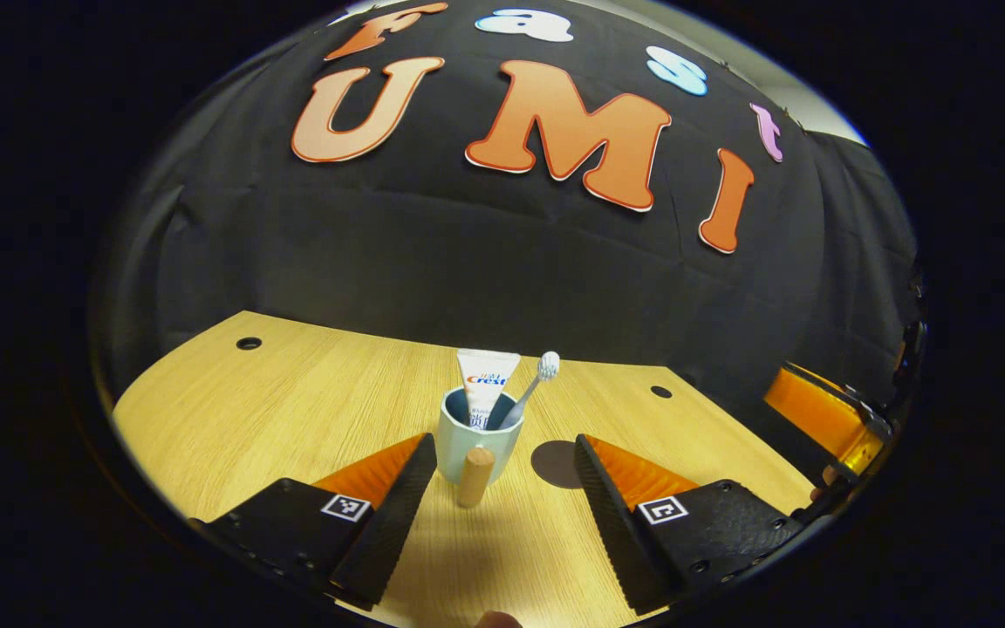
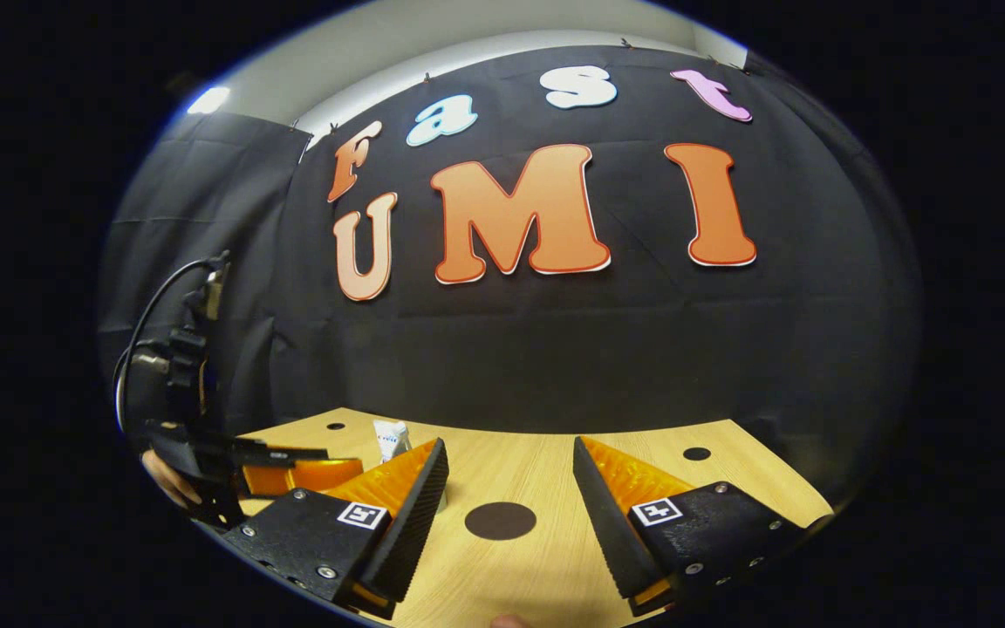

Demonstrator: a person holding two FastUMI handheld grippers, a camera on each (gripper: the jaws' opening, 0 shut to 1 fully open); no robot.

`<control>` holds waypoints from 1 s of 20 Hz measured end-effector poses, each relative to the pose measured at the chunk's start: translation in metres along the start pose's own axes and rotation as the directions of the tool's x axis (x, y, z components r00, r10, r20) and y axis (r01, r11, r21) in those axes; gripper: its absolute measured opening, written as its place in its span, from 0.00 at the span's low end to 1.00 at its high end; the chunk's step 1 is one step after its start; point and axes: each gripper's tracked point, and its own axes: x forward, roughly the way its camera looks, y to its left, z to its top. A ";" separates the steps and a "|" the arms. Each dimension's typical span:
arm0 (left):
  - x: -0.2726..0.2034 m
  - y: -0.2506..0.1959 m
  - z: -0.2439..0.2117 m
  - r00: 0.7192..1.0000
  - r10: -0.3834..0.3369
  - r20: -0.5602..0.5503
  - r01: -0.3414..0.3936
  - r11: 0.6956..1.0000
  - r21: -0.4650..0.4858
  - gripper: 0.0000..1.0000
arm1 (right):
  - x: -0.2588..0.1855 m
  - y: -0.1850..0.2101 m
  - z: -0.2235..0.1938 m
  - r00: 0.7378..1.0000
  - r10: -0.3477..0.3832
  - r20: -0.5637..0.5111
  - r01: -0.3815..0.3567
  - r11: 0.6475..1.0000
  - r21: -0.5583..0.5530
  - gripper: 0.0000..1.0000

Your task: Put the toothbrush and toothpaste on the desktop into the cup, then pick up the cup and place it on the coaster on the desktop.

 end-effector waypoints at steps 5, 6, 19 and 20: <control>0.031 -0.008 0.003 0.991 0.003 -0.134 0.002 0.999 0.036 0.95 | -0.027 -0.013 -0.004 1.000 -0.018 0.013 0.017 0.999 0.036 0.88; 0.037 -0.006 0.002 0.988 0.018 -0.155 -0.009 0.998 0.062 0.95 | -0.031 -0.015 -0.007 1.000 -0.024 0.016 0.024 0.999 0.036 0.88; 0.082 0.012 -0.047 0.833 0.090 -0.546 -0.062 0.996 0.070 0.95 | -0.073 -0.030 -0.014 0.999 -0.026 0.028 0.026 1.000 -0.014 0.88; 0.087 0.009 -0.049 0.820 0.106 -0.562 -0.068 0.994 0.087 0.96 | -0.074 -0.031 -0.015 0.999 -0.025 0.027 0.025 1.000 -0.017 0.88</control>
